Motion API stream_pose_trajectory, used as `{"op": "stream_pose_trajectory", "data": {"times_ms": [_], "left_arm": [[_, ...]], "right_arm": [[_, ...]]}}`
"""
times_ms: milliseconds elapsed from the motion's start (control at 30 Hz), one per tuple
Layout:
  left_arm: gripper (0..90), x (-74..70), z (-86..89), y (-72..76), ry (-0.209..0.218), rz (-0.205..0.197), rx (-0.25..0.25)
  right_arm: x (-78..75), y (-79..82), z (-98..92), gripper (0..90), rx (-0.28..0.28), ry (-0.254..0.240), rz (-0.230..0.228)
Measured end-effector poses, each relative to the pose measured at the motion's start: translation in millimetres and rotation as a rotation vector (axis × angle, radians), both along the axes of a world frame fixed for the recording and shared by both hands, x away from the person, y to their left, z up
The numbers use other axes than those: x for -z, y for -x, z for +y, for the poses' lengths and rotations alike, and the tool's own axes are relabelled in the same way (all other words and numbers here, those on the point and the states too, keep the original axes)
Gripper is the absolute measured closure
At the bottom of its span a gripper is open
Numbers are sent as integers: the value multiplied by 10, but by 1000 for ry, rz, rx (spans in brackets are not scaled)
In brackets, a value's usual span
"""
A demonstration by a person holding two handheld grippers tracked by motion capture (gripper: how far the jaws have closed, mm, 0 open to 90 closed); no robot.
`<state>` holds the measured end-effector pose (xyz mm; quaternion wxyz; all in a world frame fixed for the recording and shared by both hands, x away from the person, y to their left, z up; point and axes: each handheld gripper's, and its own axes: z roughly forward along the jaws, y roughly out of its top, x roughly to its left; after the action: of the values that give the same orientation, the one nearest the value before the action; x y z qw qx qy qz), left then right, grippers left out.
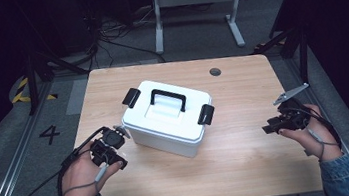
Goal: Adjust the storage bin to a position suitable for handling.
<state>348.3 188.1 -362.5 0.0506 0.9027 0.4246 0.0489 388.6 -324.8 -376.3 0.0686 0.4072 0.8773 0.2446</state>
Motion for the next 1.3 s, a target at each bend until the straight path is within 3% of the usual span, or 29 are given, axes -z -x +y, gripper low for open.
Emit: {"op": "stream_pose_trajectory", "data": {"times_ms": [200, 467, 600, 1067, 1167, 1233, 1300], "left_arm": [[530, -10, 21, -5, 28, 26, 12], [504, -53, 95, -29, 50, 23, -21], [493, -58, 109, -39, 68, 49, -27], [480, -82, 144, -46, 78, 47, -25], [472, -87, 159, -49, 85, 51, -29], [468, -87, 184, -53, 111, 74, -48], [468, -91, 192, -57, 106, 73, -45]], "right_arm": [[-16, -5, 23, 589, -5, -6, -2], [-66, -23, 92, 587, -25, -9, -8], [-114, -35, 125, 587, -42, -11, -15], [-473, -96, 449, 586, -142, -5, -57], [-534, -113, 515, 585, -161, -3, -66], [-590, -139, 582, 582, -179, -3, -73], [-605, -149, 604, 579, -184, -3, -76]]}}
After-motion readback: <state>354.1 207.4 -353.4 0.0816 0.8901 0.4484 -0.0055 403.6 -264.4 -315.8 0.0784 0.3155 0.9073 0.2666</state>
